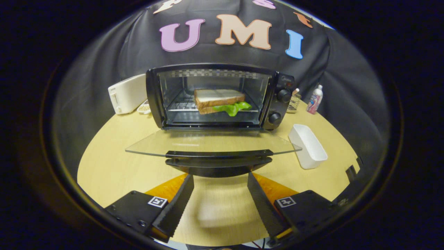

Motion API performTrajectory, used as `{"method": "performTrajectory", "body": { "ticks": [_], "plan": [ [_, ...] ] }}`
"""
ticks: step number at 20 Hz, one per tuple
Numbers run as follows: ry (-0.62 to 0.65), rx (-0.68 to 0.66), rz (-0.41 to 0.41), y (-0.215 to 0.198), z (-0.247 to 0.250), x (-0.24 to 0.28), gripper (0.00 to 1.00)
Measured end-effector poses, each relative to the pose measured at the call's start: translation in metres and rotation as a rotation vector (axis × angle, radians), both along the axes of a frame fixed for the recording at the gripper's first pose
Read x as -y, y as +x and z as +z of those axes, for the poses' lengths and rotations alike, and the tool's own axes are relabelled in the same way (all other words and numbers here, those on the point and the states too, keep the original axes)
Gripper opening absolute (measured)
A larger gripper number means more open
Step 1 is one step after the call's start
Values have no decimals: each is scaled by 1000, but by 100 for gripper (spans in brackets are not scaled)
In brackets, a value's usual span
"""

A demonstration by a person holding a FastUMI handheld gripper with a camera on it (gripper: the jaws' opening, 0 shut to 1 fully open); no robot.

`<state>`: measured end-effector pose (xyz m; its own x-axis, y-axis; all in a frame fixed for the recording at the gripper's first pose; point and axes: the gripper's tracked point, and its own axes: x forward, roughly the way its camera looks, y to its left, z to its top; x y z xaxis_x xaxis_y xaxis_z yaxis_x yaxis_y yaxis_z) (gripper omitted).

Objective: Open the toaster oven, put the food inside, and close the toaster oven door.

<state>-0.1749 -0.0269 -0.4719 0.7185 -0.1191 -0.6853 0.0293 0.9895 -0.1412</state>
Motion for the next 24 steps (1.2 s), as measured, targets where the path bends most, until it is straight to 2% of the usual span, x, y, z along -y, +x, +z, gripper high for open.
{"method": "performTrajectory", "body": {
  "ticks": [9, 24],
  "plan": [
    [43, 119, 41, 61, 41, -25, 98],
    [132, 242, -10, 149, 68, -26, 98]
  ]
}}
